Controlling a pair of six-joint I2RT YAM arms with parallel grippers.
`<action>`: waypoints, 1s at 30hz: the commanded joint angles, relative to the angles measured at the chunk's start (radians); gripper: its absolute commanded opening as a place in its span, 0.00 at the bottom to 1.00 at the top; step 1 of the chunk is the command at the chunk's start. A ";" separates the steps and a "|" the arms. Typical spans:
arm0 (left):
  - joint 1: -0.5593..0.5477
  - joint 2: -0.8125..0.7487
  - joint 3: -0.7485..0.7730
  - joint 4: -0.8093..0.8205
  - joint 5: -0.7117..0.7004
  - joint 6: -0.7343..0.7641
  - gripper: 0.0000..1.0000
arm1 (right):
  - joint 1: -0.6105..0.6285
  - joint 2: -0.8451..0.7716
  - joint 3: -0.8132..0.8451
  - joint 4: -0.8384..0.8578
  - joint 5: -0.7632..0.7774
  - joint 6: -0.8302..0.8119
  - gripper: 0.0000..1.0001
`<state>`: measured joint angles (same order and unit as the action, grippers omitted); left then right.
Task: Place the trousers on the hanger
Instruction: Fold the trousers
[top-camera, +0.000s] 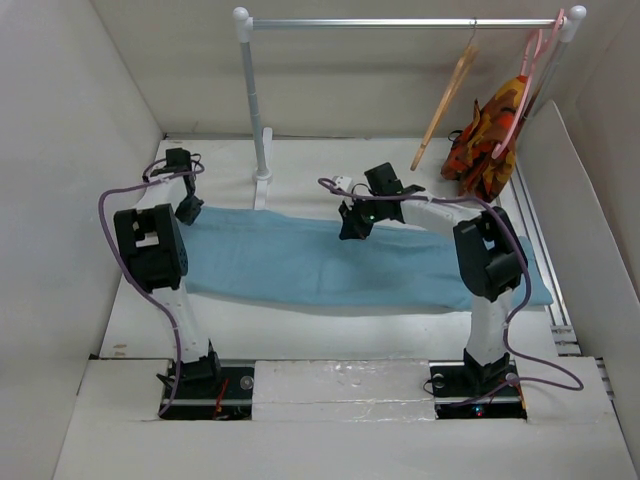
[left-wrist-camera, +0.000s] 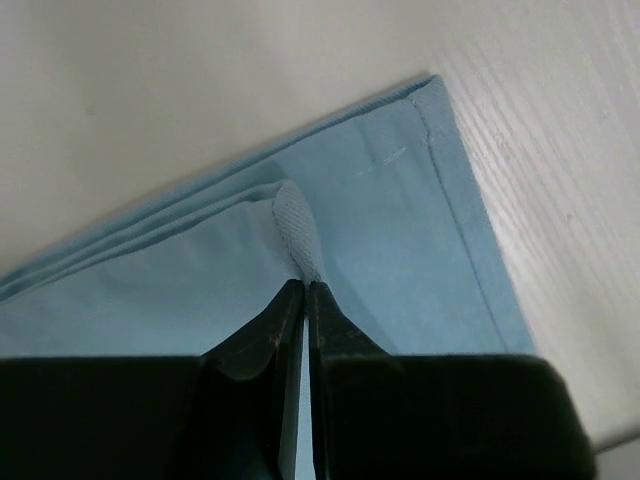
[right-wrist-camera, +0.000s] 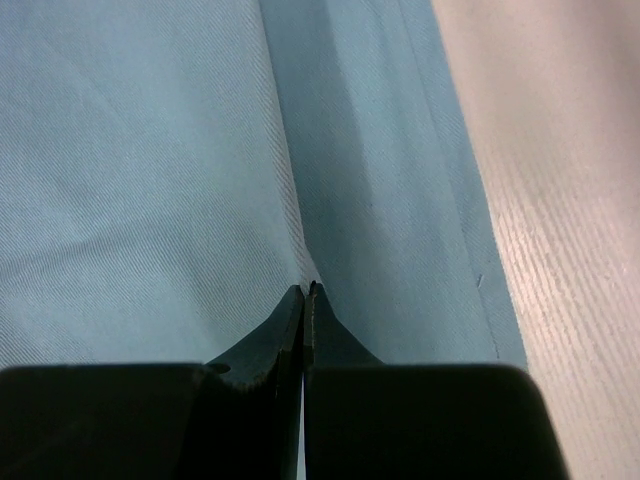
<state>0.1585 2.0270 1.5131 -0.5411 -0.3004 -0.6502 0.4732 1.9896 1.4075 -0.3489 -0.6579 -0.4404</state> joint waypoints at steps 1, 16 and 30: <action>0.003 -0.204 -0.053 -0.008 -0.045 0.023 0.00 | -0.016 -0.089 -0.034 0.031 0.020 -0.001 0.00; 0.003 -0.256 -0.009 -0.026 -0.100 0.070 0.00 | -0.035 -0.052 -0.013 0.106 0.043 0.060 0.00; 0.003 0.050 0.257 -0.016 -0.112 0.078 0.00 | -0.064 0.024 0.013 0.162 0.167 0.118 0.00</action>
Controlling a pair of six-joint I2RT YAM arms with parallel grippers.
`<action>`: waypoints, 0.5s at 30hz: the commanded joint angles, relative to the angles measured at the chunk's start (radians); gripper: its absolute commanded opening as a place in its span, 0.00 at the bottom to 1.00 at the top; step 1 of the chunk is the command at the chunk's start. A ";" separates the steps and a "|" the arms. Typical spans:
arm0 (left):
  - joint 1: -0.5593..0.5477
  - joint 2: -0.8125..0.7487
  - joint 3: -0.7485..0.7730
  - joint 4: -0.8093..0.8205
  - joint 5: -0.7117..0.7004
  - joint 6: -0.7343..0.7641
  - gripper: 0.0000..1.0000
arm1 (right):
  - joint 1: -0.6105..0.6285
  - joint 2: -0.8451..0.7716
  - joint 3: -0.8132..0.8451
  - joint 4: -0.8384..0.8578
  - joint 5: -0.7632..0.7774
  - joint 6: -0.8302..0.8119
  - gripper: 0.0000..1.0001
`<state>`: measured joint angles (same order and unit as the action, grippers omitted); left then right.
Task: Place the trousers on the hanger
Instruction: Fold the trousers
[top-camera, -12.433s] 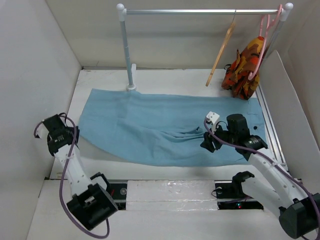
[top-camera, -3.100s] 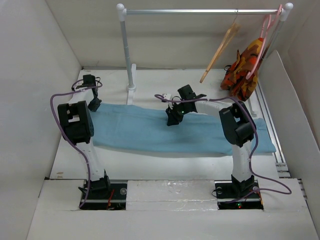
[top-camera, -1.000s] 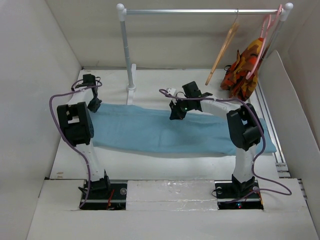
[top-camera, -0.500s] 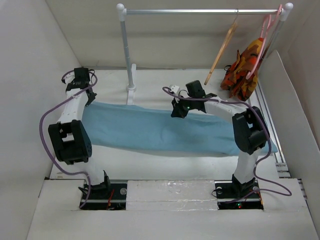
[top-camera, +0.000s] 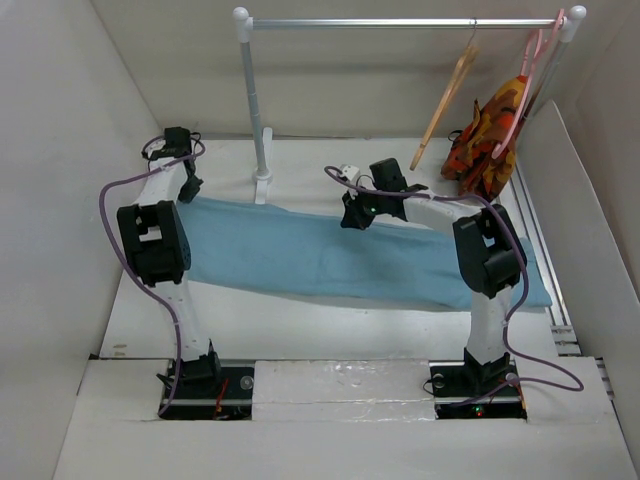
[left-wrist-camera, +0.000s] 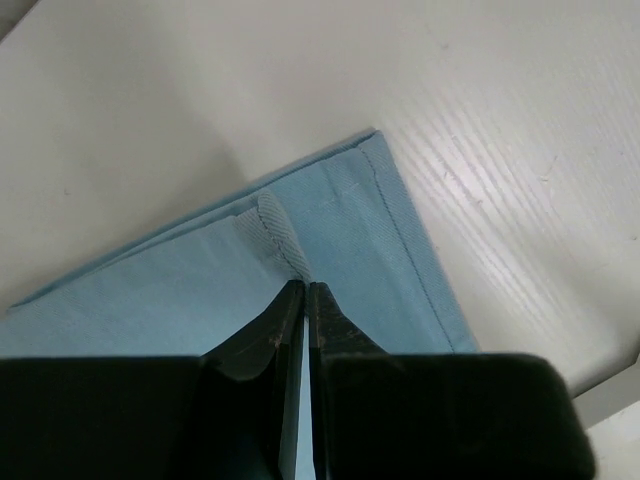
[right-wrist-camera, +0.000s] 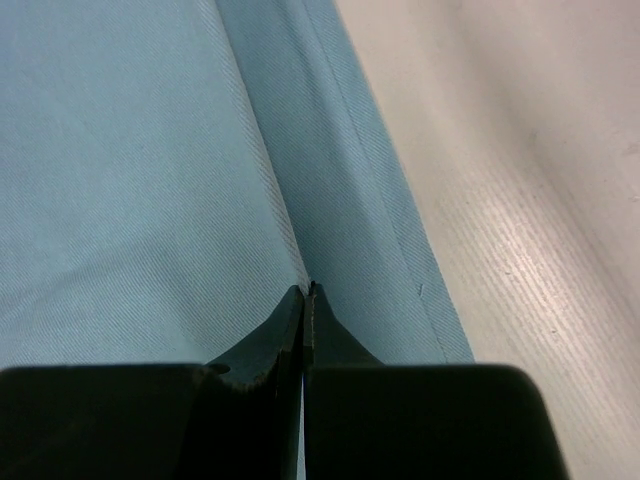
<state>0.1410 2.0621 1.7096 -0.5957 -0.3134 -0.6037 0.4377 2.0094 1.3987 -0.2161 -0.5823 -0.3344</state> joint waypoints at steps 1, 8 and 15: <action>0.020 0.027 0.062 0.042 -0.107 0.035 0.00 | -0.028 0.008 0.019 0.030 0.105 0.017 0.00; 0.020 0.084 0.073 0.011 -0.194 0.053 0.00 | -0.019 0.026 0.029 0.049 0.257 0.054 0.00; 0.011 -0.100 -0.019 0.055 -0.109 0.042 0.72 | 0.025 -0.049 0.036 0.020 0.251 0.048 0.58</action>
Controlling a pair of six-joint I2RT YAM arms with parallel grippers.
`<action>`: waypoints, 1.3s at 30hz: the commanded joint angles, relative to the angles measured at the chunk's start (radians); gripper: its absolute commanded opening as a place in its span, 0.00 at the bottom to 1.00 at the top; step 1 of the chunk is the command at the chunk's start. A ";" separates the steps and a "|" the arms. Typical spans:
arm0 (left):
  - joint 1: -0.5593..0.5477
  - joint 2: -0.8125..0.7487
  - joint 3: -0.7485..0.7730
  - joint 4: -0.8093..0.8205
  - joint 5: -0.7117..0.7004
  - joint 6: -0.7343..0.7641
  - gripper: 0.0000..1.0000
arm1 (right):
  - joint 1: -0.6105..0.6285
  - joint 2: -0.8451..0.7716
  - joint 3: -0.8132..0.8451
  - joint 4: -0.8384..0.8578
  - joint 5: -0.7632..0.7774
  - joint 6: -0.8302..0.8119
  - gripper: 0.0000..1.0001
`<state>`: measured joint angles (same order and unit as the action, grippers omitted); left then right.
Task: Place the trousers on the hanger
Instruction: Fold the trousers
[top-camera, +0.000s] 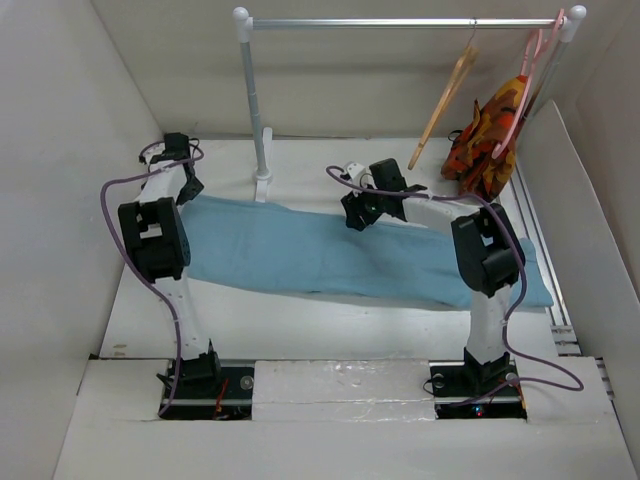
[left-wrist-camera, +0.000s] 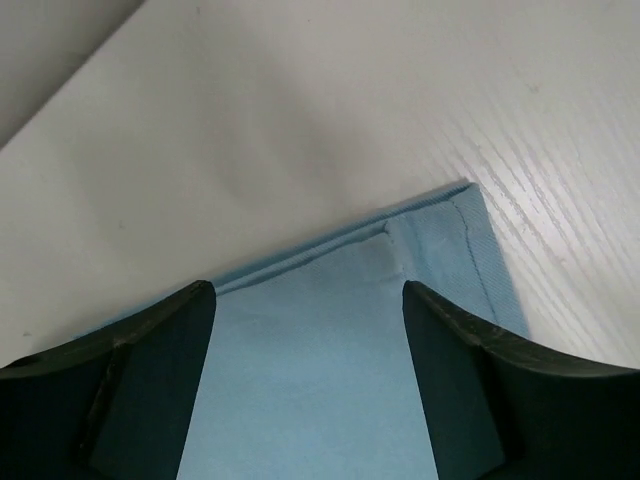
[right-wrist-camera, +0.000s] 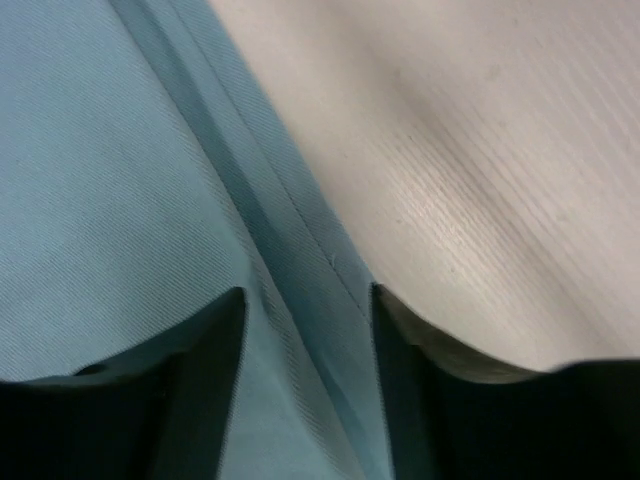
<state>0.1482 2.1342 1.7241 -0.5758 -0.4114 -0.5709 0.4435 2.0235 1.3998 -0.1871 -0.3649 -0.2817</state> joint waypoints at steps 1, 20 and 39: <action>-0.033 -0.209 -0.091 0.056 0.040 0.017 0.72 | 0.032 -0.086 0.027 -0.017 0.035 -0.007 0.65; -0.610 -0.455 -0.742 0.327 0.459 -0.103 0.42 | -0.034 -0.675 -0.611 -0.048 0.210 0.196 0.03; -0.545 -0.846 -0.942 0.231 0.490 -0.107 0.47 | 0.025 -0.859 -0.613 -0.216 0.253 0.357 0.68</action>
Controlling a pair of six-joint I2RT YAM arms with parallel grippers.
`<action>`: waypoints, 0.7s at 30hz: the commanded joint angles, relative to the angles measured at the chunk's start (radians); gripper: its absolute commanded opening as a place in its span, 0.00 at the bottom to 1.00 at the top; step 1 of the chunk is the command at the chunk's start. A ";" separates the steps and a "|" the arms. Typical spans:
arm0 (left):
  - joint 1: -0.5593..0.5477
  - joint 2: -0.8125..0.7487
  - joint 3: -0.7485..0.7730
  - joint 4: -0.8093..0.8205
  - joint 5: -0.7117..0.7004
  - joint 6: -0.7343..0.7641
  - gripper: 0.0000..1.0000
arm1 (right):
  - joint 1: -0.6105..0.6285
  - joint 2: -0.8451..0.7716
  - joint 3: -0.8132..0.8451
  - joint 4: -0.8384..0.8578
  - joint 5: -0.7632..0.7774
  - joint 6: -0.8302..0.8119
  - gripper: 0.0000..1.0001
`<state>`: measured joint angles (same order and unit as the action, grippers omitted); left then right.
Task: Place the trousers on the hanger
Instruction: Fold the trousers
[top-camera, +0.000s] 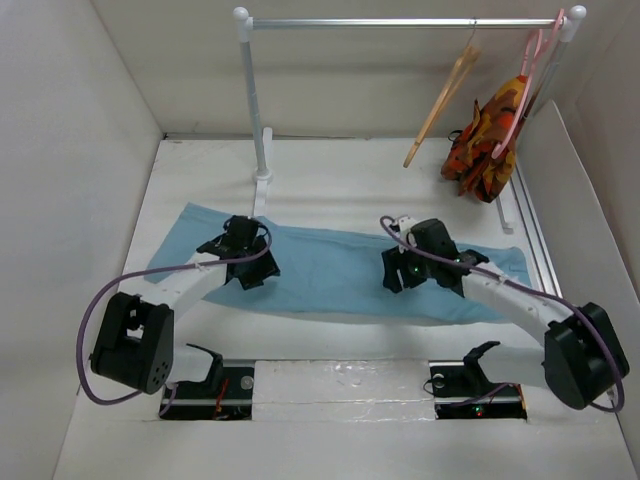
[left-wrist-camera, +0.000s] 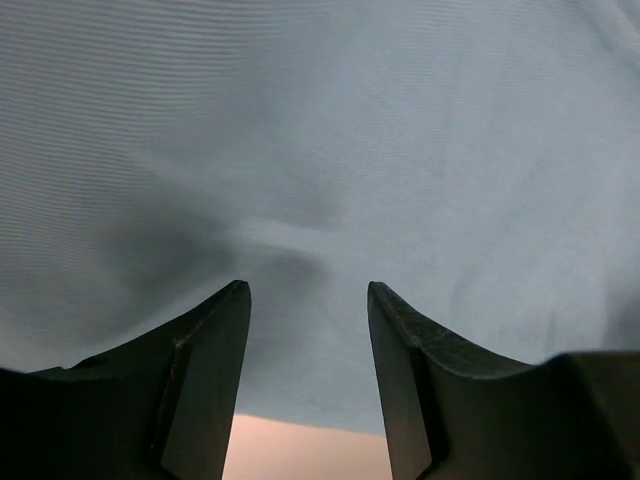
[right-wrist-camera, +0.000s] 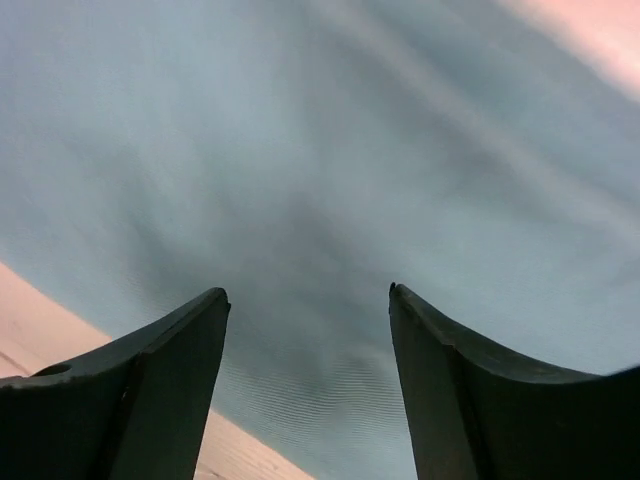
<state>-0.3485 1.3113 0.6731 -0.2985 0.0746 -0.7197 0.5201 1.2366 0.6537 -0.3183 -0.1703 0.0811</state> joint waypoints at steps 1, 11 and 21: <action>-0.058 -0.014 0.181 -0.056 -0.001 0.054 0.47 | -0.113 -0.087 0.174 -0.096 0.063 0.009 0.72; -0.119 0.013 0.260 0.036 0.186 0.206 0.14 | -0.706 -0.661 -0.073 -0.289 0.296 0.373 0.81; -0.375 -0.075 0.233 0.084 0.113 0.218 0.04 | -1.133 -0.458 -0.147 -0.274 0.146 0.250 1.00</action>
<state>-0.6575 1.2999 0.8959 -0.2462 0.2268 -0.5304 -0.5713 0.6994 0.5182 -0.6216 0.0578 0.3653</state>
